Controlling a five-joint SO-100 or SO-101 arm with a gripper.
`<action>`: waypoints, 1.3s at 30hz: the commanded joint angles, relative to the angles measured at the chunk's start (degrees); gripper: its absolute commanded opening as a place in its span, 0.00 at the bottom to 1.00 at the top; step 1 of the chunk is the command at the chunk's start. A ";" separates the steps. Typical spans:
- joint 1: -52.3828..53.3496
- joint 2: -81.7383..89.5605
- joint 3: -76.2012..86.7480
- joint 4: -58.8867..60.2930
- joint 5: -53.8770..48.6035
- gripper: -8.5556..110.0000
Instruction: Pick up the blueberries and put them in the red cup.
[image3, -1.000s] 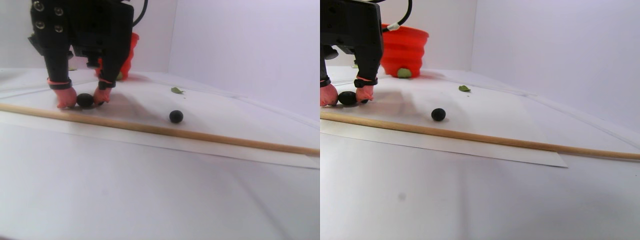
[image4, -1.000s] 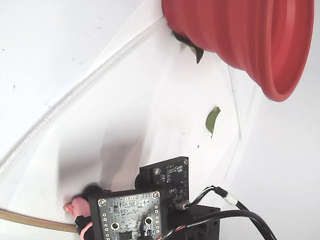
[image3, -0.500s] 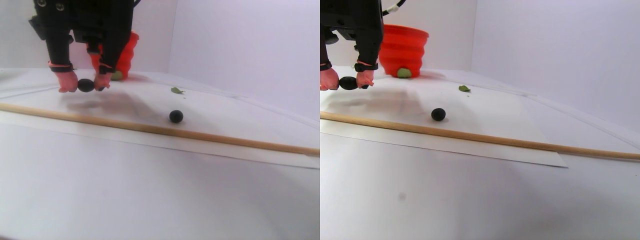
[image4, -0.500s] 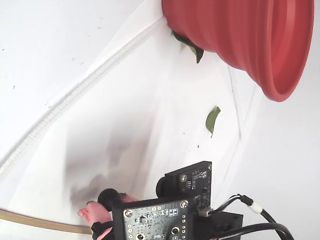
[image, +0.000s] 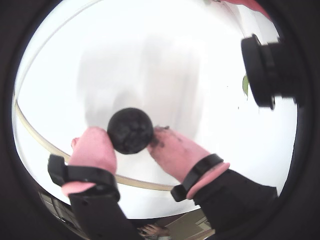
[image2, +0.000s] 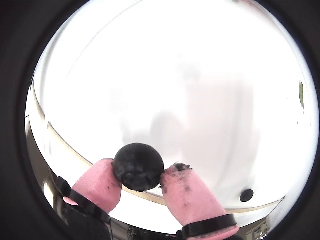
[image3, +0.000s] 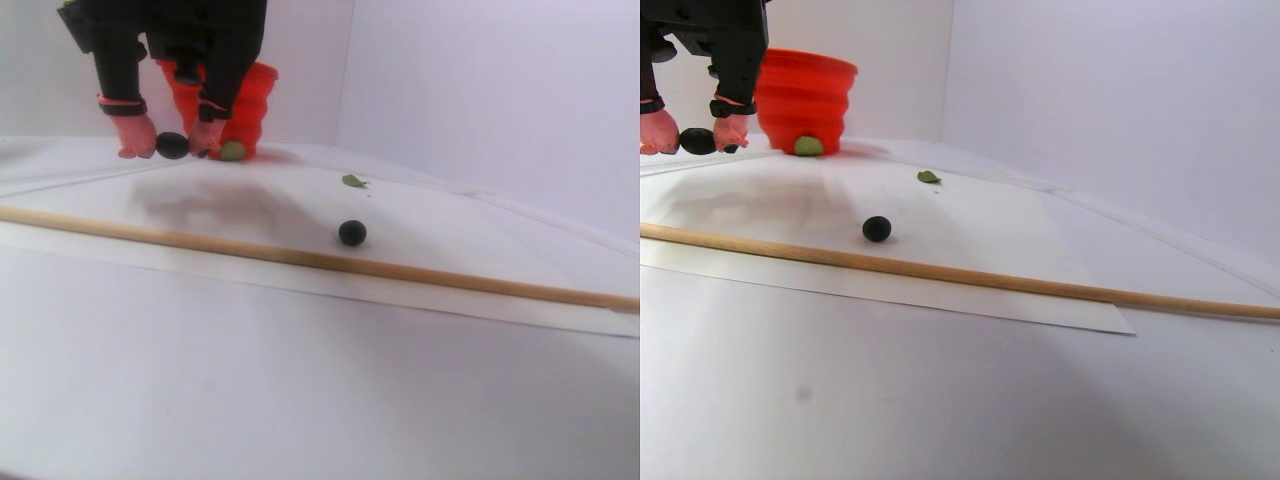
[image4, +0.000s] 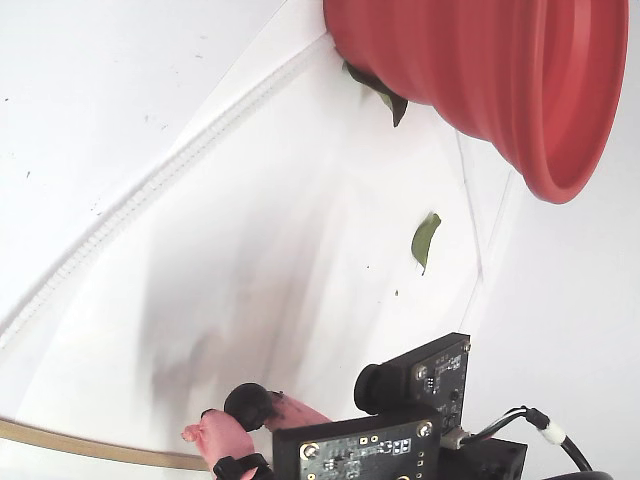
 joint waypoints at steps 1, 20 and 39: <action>0.00 5.19 -3.87 1.32 -0.79 0.20; 0.00 9.67 -10.20 2.55 -0.26 0.20; -1.67 4.31 -18.72 0.18 0.88 0.20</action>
